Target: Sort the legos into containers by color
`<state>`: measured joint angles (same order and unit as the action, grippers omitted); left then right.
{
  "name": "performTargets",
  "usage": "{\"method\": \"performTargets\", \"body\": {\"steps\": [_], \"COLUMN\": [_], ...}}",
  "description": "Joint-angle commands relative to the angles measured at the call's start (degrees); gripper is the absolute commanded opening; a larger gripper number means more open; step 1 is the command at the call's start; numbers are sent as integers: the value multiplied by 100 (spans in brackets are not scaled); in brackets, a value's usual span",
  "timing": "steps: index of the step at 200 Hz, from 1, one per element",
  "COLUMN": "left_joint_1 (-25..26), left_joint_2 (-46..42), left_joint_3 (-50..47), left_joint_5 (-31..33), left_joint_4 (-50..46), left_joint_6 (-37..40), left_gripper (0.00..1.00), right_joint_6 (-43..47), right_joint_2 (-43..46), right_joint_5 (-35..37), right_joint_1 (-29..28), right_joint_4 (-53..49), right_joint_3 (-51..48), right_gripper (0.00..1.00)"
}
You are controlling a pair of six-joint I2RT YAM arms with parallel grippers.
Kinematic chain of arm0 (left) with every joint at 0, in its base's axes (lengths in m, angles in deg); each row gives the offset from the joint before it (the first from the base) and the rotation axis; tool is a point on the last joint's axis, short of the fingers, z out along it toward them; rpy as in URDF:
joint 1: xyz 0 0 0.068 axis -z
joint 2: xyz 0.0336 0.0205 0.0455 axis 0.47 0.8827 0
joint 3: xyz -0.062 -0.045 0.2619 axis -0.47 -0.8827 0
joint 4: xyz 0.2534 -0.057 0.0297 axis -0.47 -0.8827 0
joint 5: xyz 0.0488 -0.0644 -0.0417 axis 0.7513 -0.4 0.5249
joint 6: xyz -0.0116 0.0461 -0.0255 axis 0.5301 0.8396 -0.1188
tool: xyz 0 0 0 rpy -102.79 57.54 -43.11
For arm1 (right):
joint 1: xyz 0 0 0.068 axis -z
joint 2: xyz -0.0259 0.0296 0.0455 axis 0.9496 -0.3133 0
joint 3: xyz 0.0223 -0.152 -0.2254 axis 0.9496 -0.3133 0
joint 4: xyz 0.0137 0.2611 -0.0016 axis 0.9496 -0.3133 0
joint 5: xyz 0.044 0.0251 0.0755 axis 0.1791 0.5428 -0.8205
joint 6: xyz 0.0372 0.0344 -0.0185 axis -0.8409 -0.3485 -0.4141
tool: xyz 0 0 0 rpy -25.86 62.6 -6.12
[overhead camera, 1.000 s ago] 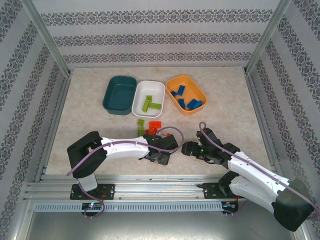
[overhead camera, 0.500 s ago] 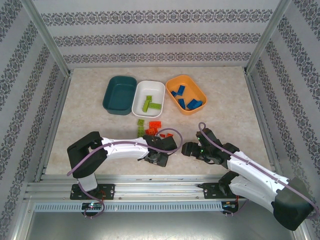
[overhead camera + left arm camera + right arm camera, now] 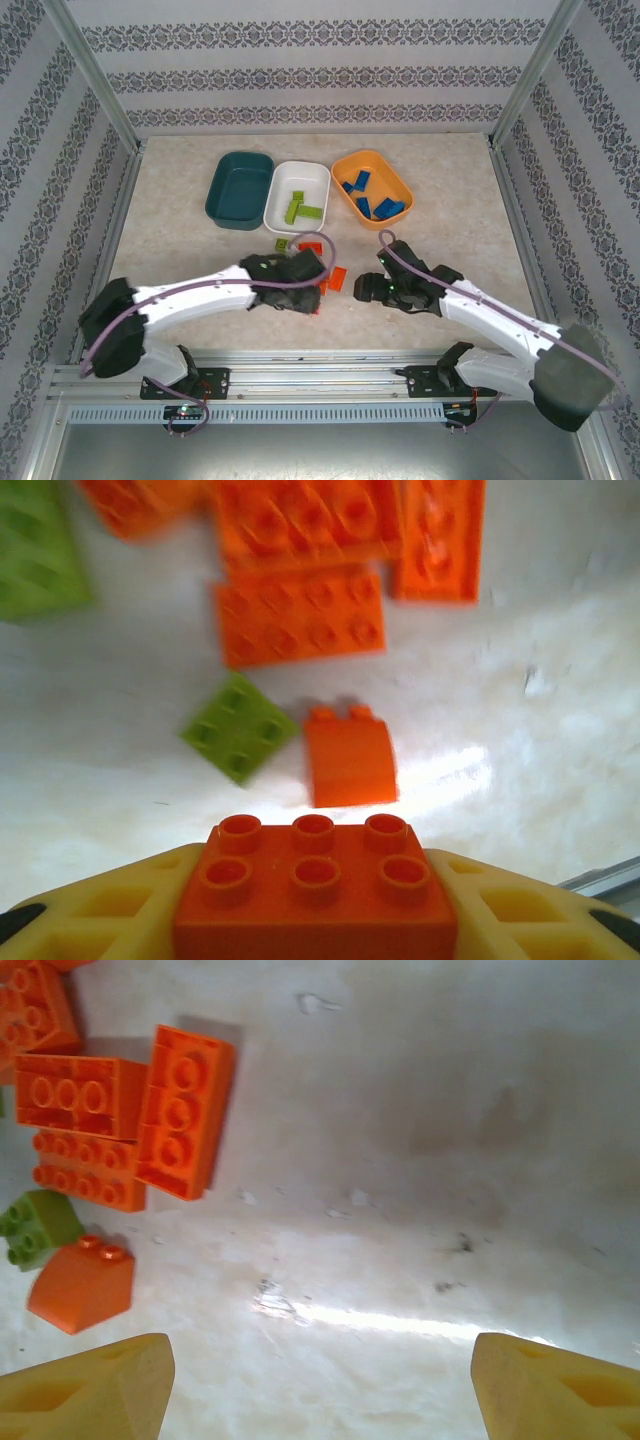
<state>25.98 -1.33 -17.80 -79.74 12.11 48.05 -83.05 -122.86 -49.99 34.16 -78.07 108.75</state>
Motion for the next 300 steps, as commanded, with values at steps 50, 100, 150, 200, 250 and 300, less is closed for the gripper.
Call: {"method": "performTargets", "body": {"steps": [50,100,150,200,250,300], "left_joint_1": [-2988,-4339,-4668,-4665,-4664,-4664], "left_joint_2": [-681,886,2371,3361,3549,2956], "left_joint_3": [1072,2013,2913,3495,3634,3366], "left_joint_5": [-148,-480,-606,-711,-862,-1137], "left_joint_4": [-1144,-527,-38,-106,-229,-188], "left_joint_6": [2007,2624,2738,2838,2828,2684], "left_gripper": [51,51,51,57,68,72], "right_joint_6": [116,37,80,133,73,36], "right_joint_2": [-2281,-3175,-3693,-3831,-3740,-3120], "right_joint_5": [321,532,574,729,727,786], "right_joint_1": [-556,-645,-768,-774,-718,-647], "right_joint_4": [-269,-217,-388,-477,-404,-494], "right_joint_3": [1704,2304,2692,2654,2386,1762], "right_gripper": [74,70,68,65,63,63]}}
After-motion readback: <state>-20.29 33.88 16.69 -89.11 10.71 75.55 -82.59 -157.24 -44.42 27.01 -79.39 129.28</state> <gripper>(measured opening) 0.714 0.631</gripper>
